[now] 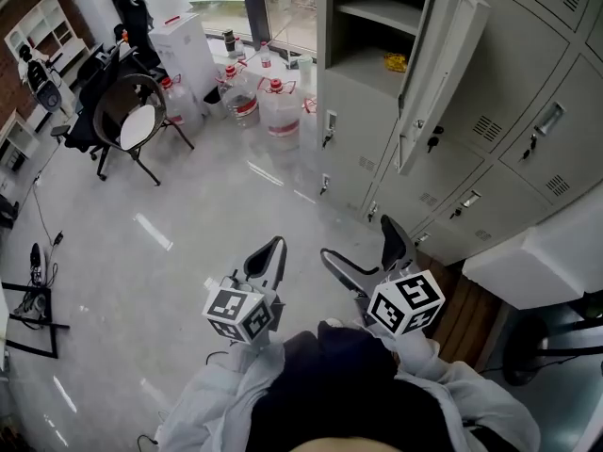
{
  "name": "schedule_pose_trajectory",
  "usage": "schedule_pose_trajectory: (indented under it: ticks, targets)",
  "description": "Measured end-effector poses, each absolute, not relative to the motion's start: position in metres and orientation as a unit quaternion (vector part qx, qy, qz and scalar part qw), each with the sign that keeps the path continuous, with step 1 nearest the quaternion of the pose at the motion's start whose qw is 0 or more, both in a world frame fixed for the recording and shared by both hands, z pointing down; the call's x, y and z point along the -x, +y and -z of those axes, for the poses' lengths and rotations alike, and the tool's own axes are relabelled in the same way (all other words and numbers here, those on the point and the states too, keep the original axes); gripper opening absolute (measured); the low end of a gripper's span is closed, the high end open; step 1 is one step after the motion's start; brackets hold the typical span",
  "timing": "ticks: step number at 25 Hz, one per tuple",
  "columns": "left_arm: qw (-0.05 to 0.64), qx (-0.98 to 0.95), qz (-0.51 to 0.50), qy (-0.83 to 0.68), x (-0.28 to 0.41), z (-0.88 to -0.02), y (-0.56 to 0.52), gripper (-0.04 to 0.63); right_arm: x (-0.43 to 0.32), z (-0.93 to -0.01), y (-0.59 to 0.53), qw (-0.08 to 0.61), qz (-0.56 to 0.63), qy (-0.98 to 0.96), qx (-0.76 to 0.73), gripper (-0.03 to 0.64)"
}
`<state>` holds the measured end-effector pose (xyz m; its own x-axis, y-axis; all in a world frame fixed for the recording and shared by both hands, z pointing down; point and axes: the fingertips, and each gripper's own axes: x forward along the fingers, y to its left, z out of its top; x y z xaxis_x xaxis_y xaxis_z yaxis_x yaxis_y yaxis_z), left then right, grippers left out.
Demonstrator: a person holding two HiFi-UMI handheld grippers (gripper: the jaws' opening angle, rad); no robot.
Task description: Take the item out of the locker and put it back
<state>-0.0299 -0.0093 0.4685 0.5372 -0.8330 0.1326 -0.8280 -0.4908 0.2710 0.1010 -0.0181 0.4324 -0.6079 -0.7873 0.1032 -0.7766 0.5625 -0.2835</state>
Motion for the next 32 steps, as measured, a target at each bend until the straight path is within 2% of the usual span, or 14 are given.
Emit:
schedule_pose_trajectory:
  ticks: [14, 27, 32]
  targets:
    - [0.155, -0.860, 0.023, -0.486, 0.040, -0.478, -0.134, 0.011, -0.092, -0.447, -0.135, 0.017, 0.160, 0.885, 0.437, 0.577]
    - [0.132, -0.917, -0.012, -0.375, 0.074, -0.445, -0.320, 0.011, -0.067, -0.418, -0.303, 0.043, 0.151, 0.821, 0.549, 0.577]
    - [0.123, -0.937, -0.020, -0.328, 0.080, -0.442, -0.372, 0.011, -0.083, -0.415, -0.351, 0.049, 0.135, 0.781, 0.608, 0.577]
